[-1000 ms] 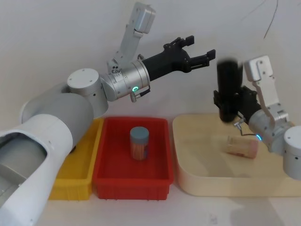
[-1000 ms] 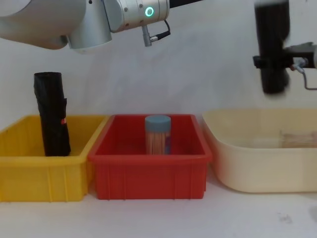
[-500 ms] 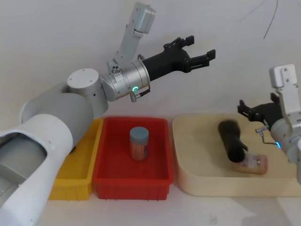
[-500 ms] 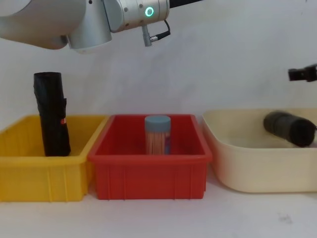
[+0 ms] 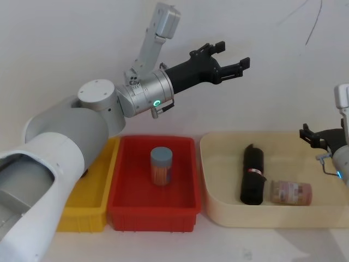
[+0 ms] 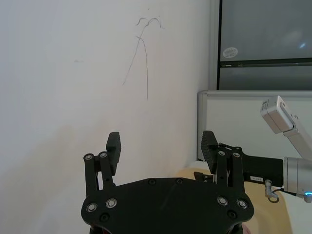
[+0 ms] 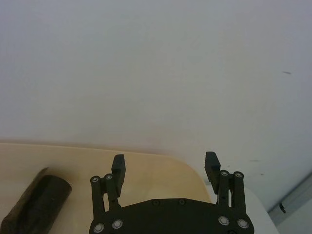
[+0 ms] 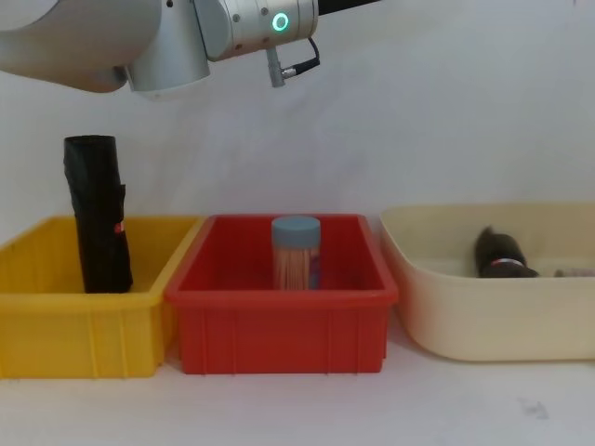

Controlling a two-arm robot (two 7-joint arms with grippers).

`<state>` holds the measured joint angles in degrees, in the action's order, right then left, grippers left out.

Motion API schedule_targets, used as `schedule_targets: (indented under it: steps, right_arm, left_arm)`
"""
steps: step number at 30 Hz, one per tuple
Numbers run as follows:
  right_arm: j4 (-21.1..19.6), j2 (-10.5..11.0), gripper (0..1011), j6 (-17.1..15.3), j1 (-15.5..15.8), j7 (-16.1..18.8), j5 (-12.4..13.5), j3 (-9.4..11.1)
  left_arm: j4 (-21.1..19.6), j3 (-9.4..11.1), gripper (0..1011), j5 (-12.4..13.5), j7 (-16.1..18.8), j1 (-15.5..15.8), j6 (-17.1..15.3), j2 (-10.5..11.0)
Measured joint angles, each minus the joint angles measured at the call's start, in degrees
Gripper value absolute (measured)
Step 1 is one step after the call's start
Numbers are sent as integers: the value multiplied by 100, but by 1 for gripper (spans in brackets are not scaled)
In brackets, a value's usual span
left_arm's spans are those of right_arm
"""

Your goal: Pick up the garbage bag with the one hand and transfer it to the other hand.

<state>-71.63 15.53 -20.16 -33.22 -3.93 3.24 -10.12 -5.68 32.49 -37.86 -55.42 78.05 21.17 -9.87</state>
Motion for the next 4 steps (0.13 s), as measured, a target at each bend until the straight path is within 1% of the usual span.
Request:
schedule_targets:
  steps: [4]
  right_arm:
    - [-13, 3, 1004, -37, 26, -60, -10, 42]
  left_arm:
    - [0, 0, 1000, 0, 0, 0, 0, 0]
